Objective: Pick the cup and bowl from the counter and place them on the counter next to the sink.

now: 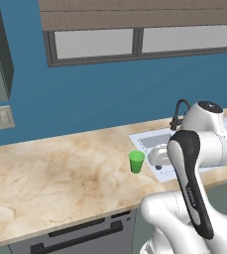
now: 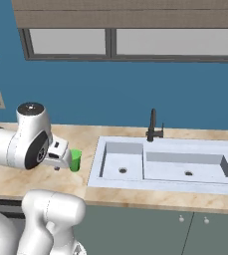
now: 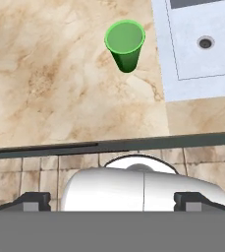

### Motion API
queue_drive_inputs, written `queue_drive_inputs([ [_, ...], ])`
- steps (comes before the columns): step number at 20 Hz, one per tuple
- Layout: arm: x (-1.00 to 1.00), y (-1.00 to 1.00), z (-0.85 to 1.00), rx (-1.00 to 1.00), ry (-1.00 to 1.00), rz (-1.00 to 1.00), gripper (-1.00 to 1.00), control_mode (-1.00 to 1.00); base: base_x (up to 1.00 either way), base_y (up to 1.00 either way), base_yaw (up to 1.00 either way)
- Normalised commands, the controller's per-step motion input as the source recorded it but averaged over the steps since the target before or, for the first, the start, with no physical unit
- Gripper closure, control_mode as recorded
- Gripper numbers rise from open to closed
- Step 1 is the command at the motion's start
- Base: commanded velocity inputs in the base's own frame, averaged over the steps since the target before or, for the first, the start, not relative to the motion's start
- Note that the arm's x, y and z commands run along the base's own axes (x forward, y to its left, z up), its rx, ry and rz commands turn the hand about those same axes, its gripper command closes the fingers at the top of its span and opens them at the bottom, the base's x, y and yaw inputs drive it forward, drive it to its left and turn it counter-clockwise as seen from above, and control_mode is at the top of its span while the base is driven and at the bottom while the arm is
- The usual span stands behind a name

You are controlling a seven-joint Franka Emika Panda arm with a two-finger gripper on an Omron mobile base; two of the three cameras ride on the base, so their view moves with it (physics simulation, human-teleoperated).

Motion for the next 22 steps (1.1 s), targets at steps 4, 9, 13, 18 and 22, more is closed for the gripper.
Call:
queue_drive_inputs([
  [4, 0.00, 0.00, 0.00, 0.00, 0.00, 0.00, -1.00, -1.00, 0.00, 0.00, 0.00],
  [9, 0.00, 0.00, 0.00, 0.00, 0.00, 0.00, -1.00, 1.00, 0.00, 0.00, 0.00],
  [13, 0.00, 0.00, 0.00, 0.00, 0.00, 0.00, -1.00, 1.00, -0.22, 0.11, 0.03],
  [18, 0.00, 0.00, 0.00, 0.00, 0.00, 0.00, -1.00, 1.00, -0.72, 0.37, 0.25],
  [22, 0.00, 0.00, 0.00, 0.00, 0.00, 0.00, -1.00, 1.00, -0.62, 0.33, 0.35],
])
